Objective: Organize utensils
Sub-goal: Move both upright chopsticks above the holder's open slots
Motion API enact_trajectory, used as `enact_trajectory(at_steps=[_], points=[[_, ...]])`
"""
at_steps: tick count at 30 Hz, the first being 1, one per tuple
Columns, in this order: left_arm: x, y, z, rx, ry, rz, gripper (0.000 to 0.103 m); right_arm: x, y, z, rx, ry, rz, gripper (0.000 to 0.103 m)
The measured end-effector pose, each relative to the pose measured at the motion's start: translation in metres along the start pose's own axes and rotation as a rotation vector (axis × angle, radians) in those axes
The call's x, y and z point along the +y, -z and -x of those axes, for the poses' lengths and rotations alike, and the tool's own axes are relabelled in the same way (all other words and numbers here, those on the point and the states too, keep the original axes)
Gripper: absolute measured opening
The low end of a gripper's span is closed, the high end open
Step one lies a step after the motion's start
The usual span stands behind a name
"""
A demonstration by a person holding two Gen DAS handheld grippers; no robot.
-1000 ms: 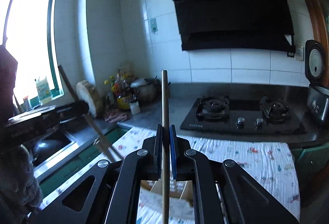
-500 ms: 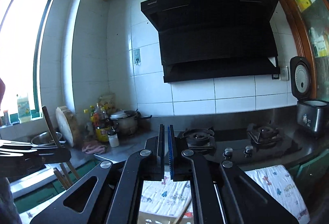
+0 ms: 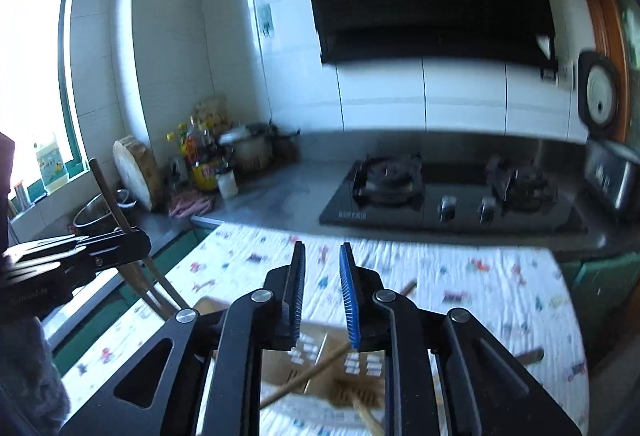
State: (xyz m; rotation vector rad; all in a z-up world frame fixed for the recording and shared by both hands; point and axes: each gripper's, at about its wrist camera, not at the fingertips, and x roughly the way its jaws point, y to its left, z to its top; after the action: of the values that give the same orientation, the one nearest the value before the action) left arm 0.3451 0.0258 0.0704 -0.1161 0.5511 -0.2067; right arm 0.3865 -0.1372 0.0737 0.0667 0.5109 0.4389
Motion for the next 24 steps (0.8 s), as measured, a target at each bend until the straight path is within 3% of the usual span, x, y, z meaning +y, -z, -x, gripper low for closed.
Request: enact_trajectory(at_steps=[15,20,24], points=[[0.007,0.006,-0.004,0.024,0.022,0.012,0.006,0.003,0.002,-0.029,0.388,0.109,-0.088,0.02],[0.006,0.008,-0.003,0.024,0.031,0.002,0.006,0.003,0.002,-0.039,0.458,0.191,-0.116,0.02],[0.009,0.009,-0.001,0.023,0.042,0.007,0.005,0.008,-0.002,-0.046,0.494,0.208,-0.114,0.02]])
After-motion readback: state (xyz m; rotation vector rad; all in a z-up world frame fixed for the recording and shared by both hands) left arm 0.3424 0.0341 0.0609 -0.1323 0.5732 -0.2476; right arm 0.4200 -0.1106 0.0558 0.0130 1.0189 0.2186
